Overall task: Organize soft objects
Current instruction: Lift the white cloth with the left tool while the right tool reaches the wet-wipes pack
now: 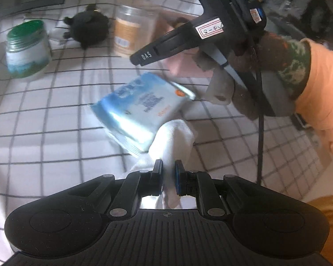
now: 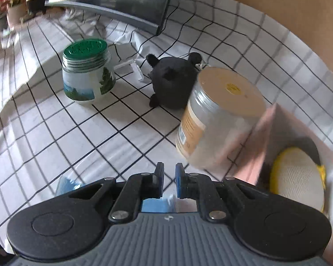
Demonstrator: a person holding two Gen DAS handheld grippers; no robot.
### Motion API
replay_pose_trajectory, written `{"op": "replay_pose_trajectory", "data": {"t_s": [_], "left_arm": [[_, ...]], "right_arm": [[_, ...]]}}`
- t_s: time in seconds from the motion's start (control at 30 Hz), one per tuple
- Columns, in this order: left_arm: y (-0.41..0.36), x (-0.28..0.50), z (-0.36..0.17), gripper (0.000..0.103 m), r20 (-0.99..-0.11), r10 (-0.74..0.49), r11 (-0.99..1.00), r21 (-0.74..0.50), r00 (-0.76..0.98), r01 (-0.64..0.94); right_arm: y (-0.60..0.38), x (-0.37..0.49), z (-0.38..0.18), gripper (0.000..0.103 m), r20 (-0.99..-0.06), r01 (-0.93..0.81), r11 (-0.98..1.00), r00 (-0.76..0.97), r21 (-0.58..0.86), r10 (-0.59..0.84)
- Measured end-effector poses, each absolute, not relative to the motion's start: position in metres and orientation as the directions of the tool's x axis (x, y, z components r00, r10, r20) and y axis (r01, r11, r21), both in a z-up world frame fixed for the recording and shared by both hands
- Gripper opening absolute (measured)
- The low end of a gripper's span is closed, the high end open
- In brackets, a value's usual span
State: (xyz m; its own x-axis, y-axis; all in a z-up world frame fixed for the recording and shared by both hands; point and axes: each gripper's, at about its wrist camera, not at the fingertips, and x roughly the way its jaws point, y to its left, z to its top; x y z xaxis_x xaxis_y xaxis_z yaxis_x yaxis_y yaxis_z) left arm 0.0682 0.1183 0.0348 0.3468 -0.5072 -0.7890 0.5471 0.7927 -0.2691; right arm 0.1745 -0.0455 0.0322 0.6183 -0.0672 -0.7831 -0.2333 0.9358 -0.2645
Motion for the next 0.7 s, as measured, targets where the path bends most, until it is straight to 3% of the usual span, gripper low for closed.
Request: {"op": "replay_pose_trajectory", "data": {"t_s": [0.37, 0.7], "left_arm": [[0.147, 0.096, 0.040, 0.014, -0.793, -0.419, 0.880, -0.235, 0.442, 0.412], [0.132, 0.108, 0.035, 0.014, -0.792, -0.437, 0.860, -0.228, 0.427, 0.457]], "right_arm": [[-0.058, 0.151, 0.023, 0.010, -0.826, -0.272, 0.928, 0.560, -0.253, -0.062], [-0.093, 0.096, 0.026, 0.010, -0.829, -0.146, 0.974, 0.556, -0.173, -0.064]]}}
